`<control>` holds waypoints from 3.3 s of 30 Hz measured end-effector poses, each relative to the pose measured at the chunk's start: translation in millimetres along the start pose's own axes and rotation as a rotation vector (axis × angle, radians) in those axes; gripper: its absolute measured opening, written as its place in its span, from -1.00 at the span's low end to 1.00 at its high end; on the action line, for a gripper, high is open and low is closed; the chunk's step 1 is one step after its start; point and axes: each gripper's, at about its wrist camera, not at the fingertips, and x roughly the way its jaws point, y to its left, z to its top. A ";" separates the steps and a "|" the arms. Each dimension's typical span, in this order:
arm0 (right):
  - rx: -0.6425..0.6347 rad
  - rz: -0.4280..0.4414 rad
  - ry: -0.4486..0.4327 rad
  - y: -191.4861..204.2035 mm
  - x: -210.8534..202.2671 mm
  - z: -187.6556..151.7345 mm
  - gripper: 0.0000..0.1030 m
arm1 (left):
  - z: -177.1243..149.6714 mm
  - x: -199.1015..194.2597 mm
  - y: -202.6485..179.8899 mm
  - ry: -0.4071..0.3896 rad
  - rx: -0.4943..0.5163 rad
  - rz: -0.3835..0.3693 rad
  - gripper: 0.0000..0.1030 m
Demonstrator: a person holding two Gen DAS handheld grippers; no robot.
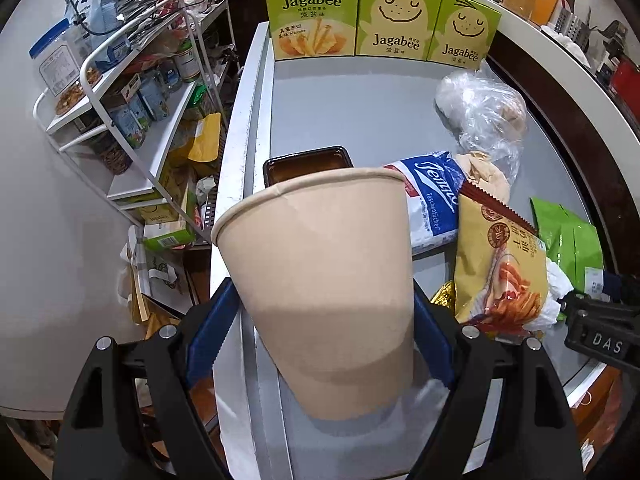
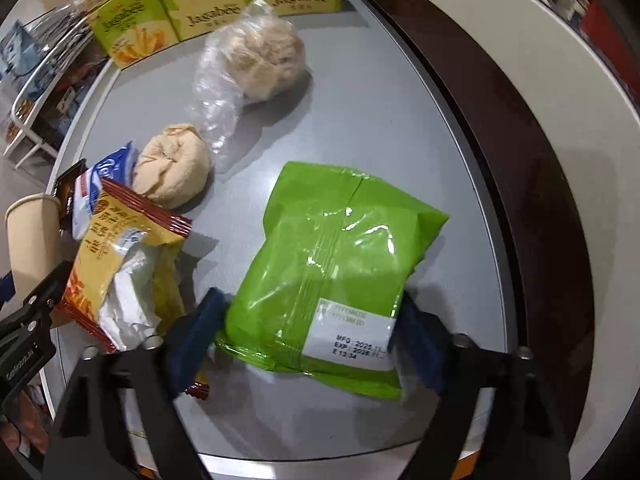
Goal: Collect trash
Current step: 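Grasp the green snack bag with the right gripper, then carry the cup and green bag down over the white bin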
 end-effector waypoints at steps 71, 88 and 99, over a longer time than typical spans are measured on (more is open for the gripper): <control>-0.422 0.341 0.027 11.0 -110.7 -157.1 0.29 | -163.0 -111.1 -29.7 0.004 0.244 -0.172 0.44; -0.407 0.268 0.230 21.9 -12.4 -203.1 0.29 | -215.0 -37.6 -45.2 0.205 0.277 -0.150 0.44; -0.366 0.236 0.284 24.2 16.7 -207.1 0.29 | -217.3 -19.8 -53.3 0.241 0.276 -0.128 0.44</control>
